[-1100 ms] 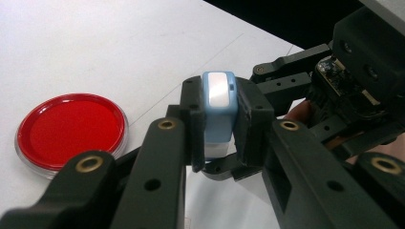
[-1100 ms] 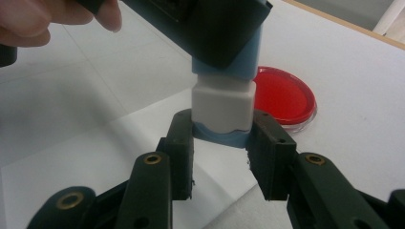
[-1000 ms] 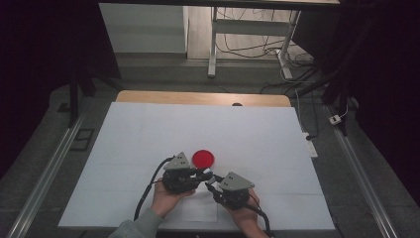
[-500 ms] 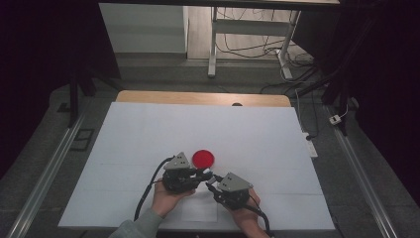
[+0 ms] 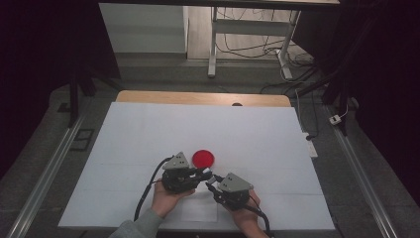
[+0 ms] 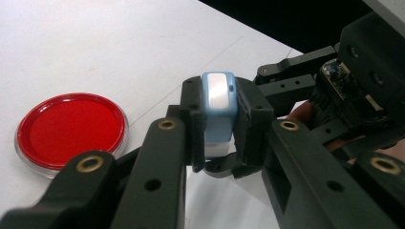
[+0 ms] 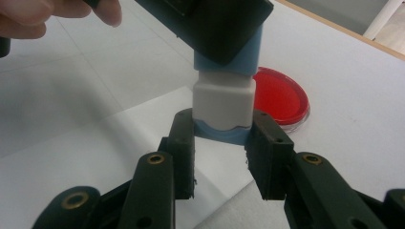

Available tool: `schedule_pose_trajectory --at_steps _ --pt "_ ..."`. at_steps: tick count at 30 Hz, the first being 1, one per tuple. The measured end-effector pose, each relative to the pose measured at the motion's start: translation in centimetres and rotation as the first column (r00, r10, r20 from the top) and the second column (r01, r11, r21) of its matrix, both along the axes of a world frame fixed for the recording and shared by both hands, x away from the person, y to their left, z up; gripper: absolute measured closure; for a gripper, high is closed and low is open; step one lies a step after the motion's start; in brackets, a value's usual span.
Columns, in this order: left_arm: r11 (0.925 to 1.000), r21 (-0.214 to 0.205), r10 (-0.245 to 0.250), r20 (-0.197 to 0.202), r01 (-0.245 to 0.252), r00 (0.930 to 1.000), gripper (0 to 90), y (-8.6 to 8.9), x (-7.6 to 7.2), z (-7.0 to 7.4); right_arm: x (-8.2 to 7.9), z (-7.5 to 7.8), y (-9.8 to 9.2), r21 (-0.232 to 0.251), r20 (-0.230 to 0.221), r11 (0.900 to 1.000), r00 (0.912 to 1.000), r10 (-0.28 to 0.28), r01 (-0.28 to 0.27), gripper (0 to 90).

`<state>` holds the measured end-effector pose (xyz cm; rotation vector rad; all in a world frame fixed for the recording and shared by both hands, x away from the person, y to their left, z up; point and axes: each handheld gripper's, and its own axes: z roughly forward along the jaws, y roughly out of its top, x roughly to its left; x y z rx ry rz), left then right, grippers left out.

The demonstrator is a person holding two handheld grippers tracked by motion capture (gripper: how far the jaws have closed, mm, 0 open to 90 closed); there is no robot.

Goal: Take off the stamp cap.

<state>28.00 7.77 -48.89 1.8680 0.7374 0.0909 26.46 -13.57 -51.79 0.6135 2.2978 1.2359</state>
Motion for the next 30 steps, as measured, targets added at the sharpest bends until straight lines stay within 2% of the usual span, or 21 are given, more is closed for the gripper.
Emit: schedule_pose_trajectory --at_steps 3,6,7,8,10,12,18,30 --pt "1.0 0.003 -0.002 -0.002 0.002 1.0 75.8 0.0 0.0 0.0 0.1 0.0 0.0 -0.004 -0.006 0.9999 0.9999 0.011 -0.011 64.4" --pt "1.0 -0.006 0.003 0.0 -0.003 1.0 75.8 0.1 0.0 0.0 0.1 0.1 0.1 -0.051 0.014 0.9984 0.9995 0.027 -0.026 64.6" --pt "0.9993 -0.023 0.031 0.023 -0.03 0.9993 75.9 0.5 -0.1 0.3 0.1 0.0 0.2 -0.077 0.016 0.9966 0.9994 0.03 -0.028 64.6" --pt "0.9993 -0.023 0.031 0.023 -0.03 0.9993 75.9 0.5 -0.1 0.3 0.0 -0.2 0.2 -0.093 0.021 0.9951 0.9991 0.036 -0.034 64.6" --pt "0.9973 -0.064 0.037 0.009 -0.036 0.9993 75.8 1.3 0.1 0.5 0.1 -0.3 0.2 -0.073 0.009 0.9967 0.9993 0.037 -0.036 64.6" --pt "0.9966 -0.072 0.04 -0.003 -0.04 0.9992 75.9 1.8 0.3 0.6 0.1 -0.2 0.2 -0.066 0.015 0.9973 0.9993 0.035 -0.034 64.6" --pt "0.9977 -0.062 0.026 -0.005 -0.026 0.9996 75.8 1.5 0.2 0.5 0.4 0.0 -0.4 -0.035 0.002 0.9993 0.9999 0.012 -0.012 64.5" --pt "0.9978 -0.059 0.031 -0.002 -0.031 0.9995 75.8 1.8 0.3 0.5 0.7 0.1 -1.1 -0.008 -0.009 1.0 0.9999 -0.005 0.005 64.5"
